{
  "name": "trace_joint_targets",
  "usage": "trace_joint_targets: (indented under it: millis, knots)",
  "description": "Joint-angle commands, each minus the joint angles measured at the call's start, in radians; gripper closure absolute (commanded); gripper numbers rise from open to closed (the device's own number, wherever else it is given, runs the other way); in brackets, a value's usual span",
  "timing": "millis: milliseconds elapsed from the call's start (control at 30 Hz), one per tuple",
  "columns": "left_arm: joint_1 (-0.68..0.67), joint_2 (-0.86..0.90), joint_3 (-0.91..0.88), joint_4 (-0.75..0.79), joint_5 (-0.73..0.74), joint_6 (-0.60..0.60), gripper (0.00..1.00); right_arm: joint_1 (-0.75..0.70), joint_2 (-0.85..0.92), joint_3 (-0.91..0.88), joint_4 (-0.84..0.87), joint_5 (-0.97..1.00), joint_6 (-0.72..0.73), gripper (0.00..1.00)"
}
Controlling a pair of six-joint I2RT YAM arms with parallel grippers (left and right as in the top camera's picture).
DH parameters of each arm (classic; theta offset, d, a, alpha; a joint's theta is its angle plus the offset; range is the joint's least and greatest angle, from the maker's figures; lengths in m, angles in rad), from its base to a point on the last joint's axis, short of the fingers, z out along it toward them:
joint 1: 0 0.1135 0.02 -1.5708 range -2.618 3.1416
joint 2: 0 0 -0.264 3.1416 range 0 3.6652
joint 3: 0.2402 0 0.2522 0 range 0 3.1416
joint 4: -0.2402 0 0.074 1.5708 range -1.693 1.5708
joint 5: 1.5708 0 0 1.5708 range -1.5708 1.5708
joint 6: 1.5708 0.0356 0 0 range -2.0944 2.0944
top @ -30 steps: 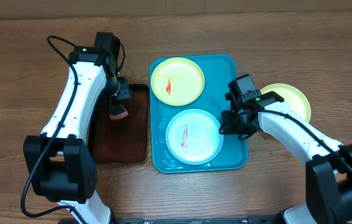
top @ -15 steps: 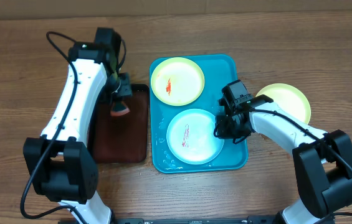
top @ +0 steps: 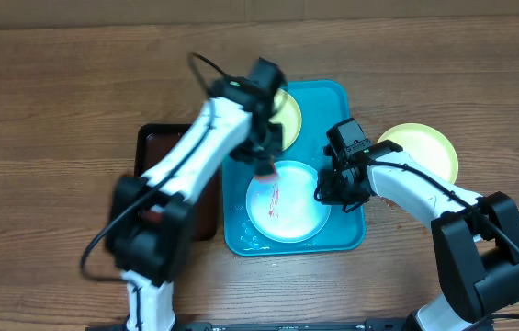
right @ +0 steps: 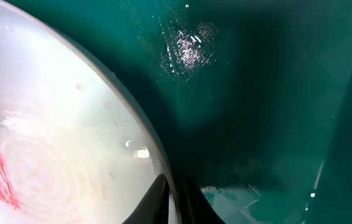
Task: Clean dirty plates on tray and stack at the side
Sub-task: 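Scrub the white plate's red stain with the left gripper's sponge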
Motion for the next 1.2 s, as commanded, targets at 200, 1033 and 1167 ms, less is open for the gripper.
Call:
trace_joint_targets:
  millis: [200,1033,1167]
  knots:
    - [-0.023,0.137,-0.008,-0.025,-0.144,-0.035,0.96,-0.004,0.010,-0.019,-0.003,0.068,0.016,0.91]
    - [-0.074,0.137,-0.009,0.071,0.176,-0.001,0.96,-0.004,0.010,-0.019,-0.005,0.061,0.016,0.91]
    - [-0.079,0.137,-0.009,-0.008,0.047,-0.002,0.96,-0.004,0.010,-0.019,-0.014,0.061,0.016,0.91]
